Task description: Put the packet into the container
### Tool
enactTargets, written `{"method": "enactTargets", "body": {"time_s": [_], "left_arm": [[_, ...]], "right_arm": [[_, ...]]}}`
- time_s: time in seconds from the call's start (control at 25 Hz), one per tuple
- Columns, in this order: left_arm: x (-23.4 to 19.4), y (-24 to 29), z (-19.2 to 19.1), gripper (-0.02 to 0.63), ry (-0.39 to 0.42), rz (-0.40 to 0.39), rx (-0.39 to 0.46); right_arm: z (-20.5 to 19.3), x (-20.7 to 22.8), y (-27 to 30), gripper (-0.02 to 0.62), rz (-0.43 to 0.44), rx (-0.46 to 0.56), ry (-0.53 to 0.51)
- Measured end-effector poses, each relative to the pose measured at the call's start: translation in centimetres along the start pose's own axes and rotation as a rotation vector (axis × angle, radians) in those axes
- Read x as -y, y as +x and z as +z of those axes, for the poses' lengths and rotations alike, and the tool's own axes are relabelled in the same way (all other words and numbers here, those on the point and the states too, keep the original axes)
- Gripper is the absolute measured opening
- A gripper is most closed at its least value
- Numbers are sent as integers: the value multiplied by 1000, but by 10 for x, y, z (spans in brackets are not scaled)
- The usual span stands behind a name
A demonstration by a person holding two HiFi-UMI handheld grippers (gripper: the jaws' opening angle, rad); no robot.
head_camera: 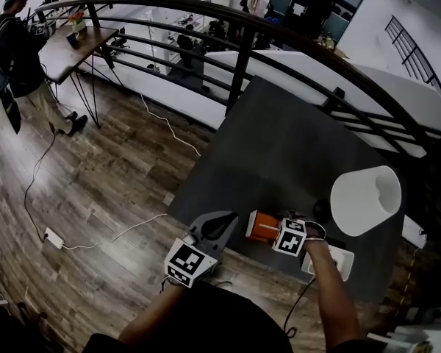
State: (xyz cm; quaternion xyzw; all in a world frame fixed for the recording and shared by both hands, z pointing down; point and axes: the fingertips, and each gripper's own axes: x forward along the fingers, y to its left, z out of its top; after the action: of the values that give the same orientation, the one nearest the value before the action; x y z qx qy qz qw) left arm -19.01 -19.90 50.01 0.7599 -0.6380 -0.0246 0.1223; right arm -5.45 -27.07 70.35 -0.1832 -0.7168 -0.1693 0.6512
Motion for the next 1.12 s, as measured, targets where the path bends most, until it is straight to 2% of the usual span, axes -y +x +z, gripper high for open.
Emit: {"method": "enactTargets", "body": {"time_s": [0.6,1.12], "left_arm": [[40,31,-1,8,24,-160,-10],[77,51,-2,6,50,-304,-31]], "right_arm": [[-33,-4,-43,368,-82,0,72],[-104,-32,-62,368,-104,-59,153]]}}
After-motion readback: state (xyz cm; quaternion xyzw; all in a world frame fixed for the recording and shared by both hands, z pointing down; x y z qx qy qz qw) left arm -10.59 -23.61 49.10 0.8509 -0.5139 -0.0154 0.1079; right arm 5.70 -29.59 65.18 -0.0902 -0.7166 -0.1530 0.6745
